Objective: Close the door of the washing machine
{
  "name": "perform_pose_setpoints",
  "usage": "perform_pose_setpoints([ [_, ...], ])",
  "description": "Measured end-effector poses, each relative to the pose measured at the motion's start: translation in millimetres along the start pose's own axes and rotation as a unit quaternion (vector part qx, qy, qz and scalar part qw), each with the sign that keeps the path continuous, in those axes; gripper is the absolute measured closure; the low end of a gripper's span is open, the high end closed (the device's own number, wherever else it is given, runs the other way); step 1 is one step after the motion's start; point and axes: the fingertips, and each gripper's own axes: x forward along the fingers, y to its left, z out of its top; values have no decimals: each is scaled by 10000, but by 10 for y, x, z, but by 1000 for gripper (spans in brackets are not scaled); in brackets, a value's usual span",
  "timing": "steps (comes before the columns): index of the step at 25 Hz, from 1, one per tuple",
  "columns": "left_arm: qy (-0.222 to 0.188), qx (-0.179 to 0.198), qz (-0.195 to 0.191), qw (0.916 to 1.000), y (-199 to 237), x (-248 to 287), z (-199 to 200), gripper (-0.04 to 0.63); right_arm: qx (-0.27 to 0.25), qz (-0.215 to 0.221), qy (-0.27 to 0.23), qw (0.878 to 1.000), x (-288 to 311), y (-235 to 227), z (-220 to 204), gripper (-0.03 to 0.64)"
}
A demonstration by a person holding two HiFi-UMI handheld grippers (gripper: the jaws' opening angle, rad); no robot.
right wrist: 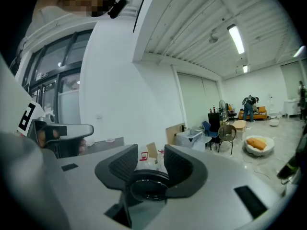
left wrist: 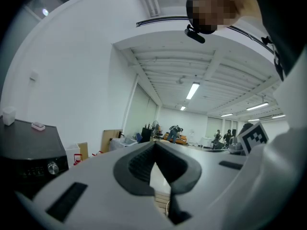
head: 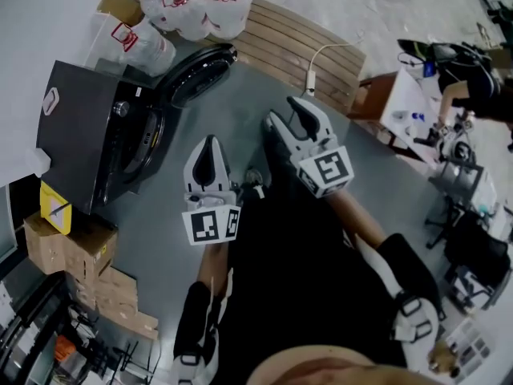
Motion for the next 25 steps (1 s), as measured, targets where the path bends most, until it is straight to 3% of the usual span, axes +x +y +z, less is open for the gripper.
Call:
perform_pose_setpoints([
  [9,129,-72,484,9987,107,1009,25,591,-275,775,612,9947,1100,-762,-41,453],
  [17,348,-106,865,9956,351,1805,-195,591,-323,1245,1241,9839,2112,-1267,-476,453],
  [25,299,-373,1159,9921,620,2458,-575,591,-770,2111,2173,9499,3005,-1520,-1407,453],
])
